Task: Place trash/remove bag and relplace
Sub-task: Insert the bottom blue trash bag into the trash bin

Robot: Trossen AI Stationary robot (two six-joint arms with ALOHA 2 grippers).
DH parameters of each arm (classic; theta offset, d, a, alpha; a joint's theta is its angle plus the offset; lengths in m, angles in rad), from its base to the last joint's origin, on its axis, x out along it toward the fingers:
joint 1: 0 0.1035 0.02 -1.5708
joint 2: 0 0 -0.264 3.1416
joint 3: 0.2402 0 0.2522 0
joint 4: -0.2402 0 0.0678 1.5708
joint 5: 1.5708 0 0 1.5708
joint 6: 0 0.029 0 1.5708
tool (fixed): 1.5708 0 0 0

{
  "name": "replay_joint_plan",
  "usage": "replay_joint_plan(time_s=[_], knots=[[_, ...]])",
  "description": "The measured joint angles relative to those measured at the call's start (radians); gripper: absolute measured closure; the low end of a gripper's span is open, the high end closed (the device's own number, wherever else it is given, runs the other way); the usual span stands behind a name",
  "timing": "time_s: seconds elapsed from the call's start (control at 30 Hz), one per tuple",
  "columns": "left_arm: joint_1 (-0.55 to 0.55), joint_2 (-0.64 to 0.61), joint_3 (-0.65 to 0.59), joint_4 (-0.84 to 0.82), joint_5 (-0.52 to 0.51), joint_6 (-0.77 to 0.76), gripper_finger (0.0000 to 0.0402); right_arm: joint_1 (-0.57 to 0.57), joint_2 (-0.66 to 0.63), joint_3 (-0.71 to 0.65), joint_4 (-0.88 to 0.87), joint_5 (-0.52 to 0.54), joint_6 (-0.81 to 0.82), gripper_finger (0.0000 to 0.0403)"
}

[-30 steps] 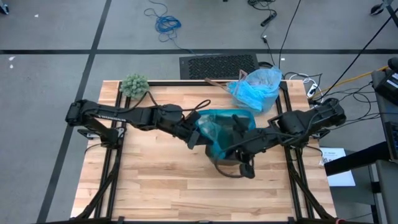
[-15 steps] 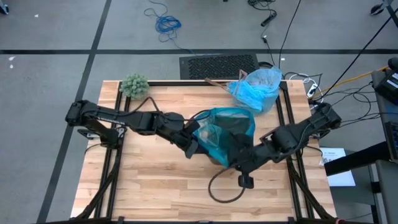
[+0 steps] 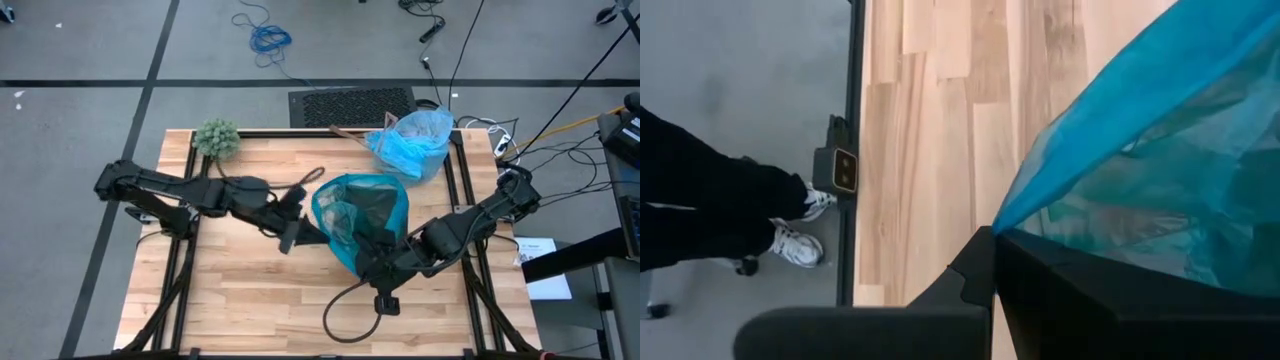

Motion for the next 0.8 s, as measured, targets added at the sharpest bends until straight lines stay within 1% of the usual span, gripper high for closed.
replay_joint_plan(time_s=[0.13,0.2,0.37,0.47,0.57,0.63,0.8], knots=[[0.017,-0.015,0.002,-0.037,-0.005,0.008,0.0402,-0.001,0.000,0.000,0.012,0.000,-0.006,0.0403],[0.029,0.011,0.000,-0.058,-0.004,0.015,0.0401,-0.003,0.000,0.000,0.018,0.000,-0.008,0.0403],[0.052,0.076,0.000,-0.046,0.022,0.029,0.0402,-0.003,0.000,0.000,0.025,-0.002,-0.007,0.0403],[0.066,0.119,0.000,-0.047,0.067,0.045,0.0401,-0.003,0.000,0.000,0.032,-0.002,-0.003,0.0403],[0.073,0.156,0.000,-0.054,0.153,0.037,0.0402,-0.003,0.000,0.000,0.032,-0.003,0.010,0.0403],[0.062,0.161,0.000,-0.087,0.196,0.025,0.0402,-0.003,0.000,0.000,0.032,-0.004,0.023,0.0403],[0.010,0.149,-0.002,-0.219,0.206,0.025,0.0402,-0.003,0.000,0.000,0.032,-0.023,0.046,0.0403]])
